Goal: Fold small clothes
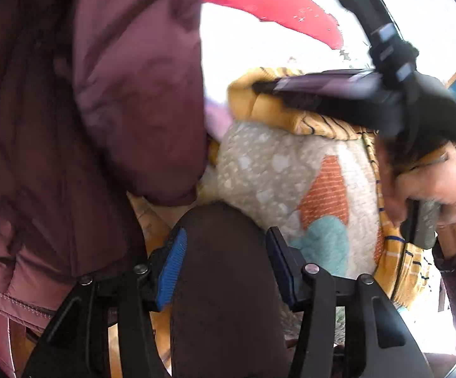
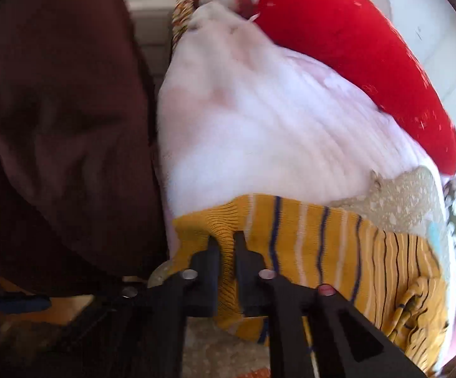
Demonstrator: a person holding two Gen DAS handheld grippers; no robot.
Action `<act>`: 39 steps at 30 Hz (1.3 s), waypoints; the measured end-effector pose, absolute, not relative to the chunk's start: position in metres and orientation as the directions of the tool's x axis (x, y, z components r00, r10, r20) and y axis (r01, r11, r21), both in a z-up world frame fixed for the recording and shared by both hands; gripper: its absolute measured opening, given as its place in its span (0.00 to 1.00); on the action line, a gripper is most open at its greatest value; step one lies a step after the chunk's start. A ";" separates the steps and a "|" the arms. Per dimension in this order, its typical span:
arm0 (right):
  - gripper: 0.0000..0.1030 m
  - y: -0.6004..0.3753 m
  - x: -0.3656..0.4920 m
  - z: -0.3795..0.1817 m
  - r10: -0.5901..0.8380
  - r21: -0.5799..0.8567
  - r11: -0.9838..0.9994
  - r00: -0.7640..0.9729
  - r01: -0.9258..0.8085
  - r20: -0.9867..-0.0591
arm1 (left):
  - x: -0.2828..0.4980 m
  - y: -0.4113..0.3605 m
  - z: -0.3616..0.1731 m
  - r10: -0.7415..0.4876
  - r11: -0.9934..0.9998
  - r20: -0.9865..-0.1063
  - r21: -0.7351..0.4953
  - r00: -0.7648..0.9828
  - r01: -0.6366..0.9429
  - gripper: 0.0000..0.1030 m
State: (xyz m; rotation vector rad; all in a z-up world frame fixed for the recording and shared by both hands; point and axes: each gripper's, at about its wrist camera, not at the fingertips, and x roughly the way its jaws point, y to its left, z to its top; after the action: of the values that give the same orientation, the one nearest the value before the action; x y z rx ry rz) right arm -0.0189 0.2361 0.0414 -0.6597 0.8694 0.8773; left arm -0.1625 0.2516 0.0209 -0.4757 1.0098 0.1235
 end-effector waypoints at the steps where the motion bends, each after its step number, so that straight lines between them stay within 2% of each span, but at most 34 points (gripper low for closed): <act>1: 0.06 0.222 -0.012 0.055 0.400 -0.122 0.529 0.373 -0.840 -0.837 | -0.160 0.246 0.026 -0.117 0.898 -0.831 -0.323 0.544 -0.300 0.50; 5: 0.05 0.136 0.031 0.105 0.438 -0.028 0.712 0.475 -0.702 -0.763 | -0.150 0.224 0.046 -0.134 0.917 -0.806 -0.322 0.576 -0.237 0.50; 8: 0.05 0.043 0.065 0.129 0.399 0.069 0.853 0.563 -0.517 -0.724 | -0.139 0.203 0.060 -0.155 0.932 -0.788 -0.317 0.596 -0.177 0.50; 11: 0.05 -0.075 0.091 0.134 0.303 0.154 0.948 0.637 -0.280 -0.709 | -0.126 0.180 0.070 -0.173 0.948 -0.781 -0.297 0.600 -0.114 0.51; 15: 0.05 -0.225 0.109 0.127 0.236 0.324 0.946 0.662 0.010 -0.711 | -0.100 0.147 0.079 -0.214 0.958 -0.777 -0.285 0.592 -0.027 0.57; 18: 0.05 -0.294 0.111 0.105 0.119 0.280 0.948 0.653 0.148 -0.748 | -0.075 0.118 0.081 -0.220 0.969 -0.780 -0.247 0.586 0.035 0.57; 21: 0.09 -0.343 0.108 0.075 0.023 0.206 0.944 0.574 0.257 -0.819 | -0.043 0.091 0.078 -0.238 0.969 -0.796 -0.237 0.556 0.076 0.57; 25: 0.28 -0.385 0.073 0.061 0.057 0.324 0.883 0.607 0.340 -0.793 | 0.003 0.056 0.077 -0.250 0.968 -0.807 -0.215 0.535 0.128 0.57; 30: 0.29 -0.410 0.056 0.064 0.087 0.368 0.867 0.626 0.335 -0.775 | 0.070 0.015 0.074 -0.202 0.974 -0.824 -0.113 0.529 0.196 0.58; 34: 0.46 -0.412 0.060 0.073 0.096 0.384 0.867 0.651 0.316 -0.753 | 0.138 -0.011 0.065 -0.177 0.969 -0.839 -0.057 0.515 0.239 0.58; 37: 0.47 -0.407 0.061 0.073 0.099 0.379 0.875 0.653 0.302 -0.751 | 0.190 -0.024 0.055 -0.190 0.966 -0.860 -0.078 0.474 0.246 0.58; 39: 0.47 -0.404 0.063 0.069 0.108 0.378 0.876 0.645 0.298 -0.757 | 0.216 -0.033 0.047 -0.142 0.969 -0.876 -0.027 0.462 0.247 0.58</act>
State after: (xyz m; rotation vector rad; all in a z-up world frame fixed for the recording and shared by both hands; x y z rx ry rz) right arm 0.0629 -0.4037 0.0686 0.5069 0.8730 -0.1140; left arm 0.2155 -0.0332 0.0468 0.1087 1.0649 -0.2399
